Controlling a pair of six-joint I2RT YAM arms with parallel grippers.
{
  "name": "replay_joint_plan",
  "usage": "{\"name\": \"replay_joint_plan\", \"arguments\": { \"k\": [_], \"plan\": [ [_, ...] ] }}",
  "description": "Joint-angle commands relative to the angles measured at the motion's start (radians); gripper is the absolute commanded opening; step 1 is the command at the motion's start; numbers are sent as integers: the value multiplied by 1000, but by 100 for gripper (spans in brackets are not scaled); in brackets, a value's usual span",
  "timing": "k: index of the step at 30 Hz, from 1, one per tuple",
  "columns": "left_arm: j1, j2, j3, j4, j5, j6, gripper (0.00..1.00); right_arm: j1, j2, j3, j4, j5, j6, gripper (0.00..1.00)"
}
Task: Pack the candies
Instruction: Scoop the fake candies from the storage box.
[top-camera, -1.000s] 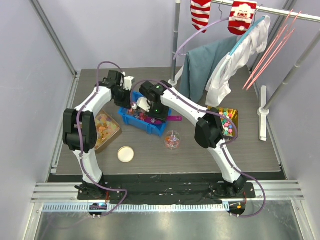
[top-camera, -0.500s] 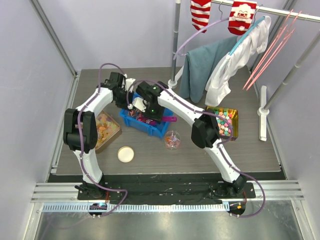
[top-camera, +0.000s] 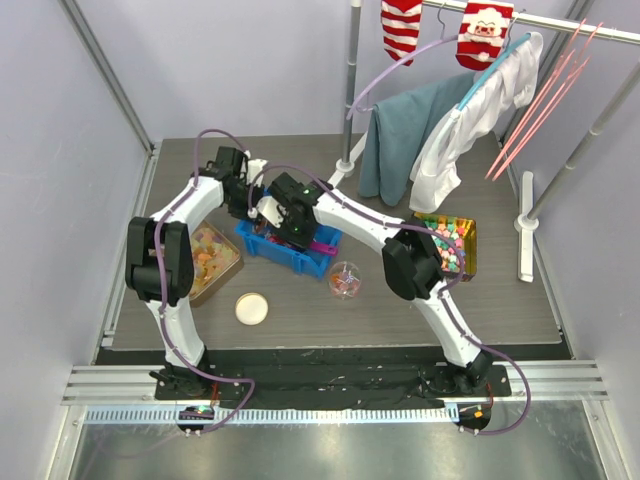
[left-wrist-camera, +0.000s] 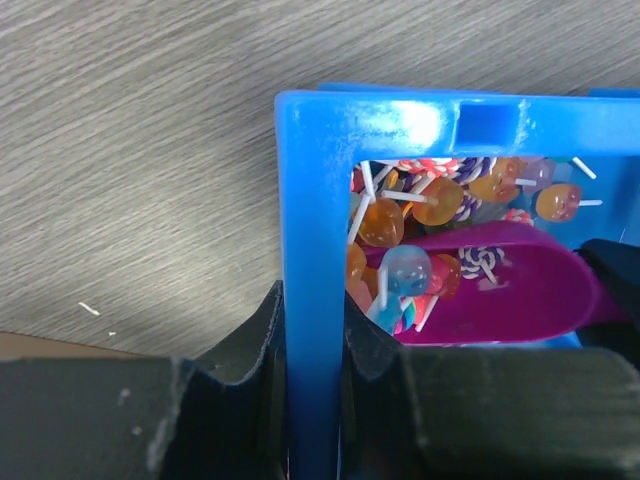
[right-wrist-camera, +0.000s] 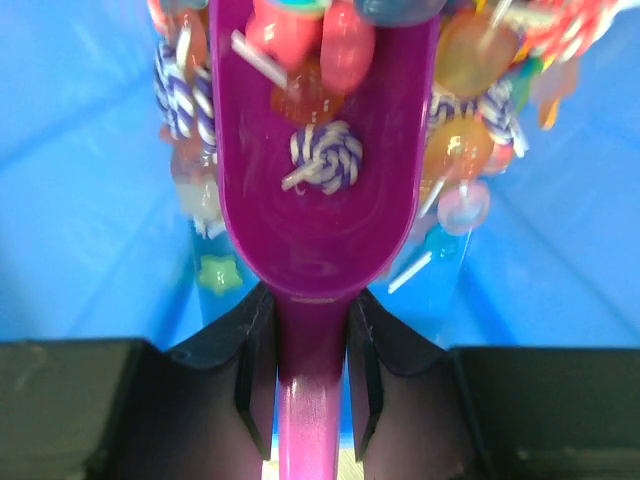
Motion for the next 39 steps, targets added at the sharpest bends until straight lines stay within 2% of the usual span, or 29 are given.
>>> {"name": "replay_joint_plan", "arguments": {
  "k": [1,7,18,25,39],
  "plan": [
    [-46,-87,25,76,181,-41,0,35,-87,-169,354,-30,57,1],
    [-34,-68,33,75,205,-46,0,12,-149,-266,411,-12,59,1],
    [30,-15,53,56,300,-52,0,-49,-298,-423,495,-97,68,1],
    [41,10,62,41,325,-72,0,-67,-344,-395,482,-116,73,1],
    [52,22,67,38,265,-63,0,-109,-420,-380,452,-101,57,1]
  ]
}}
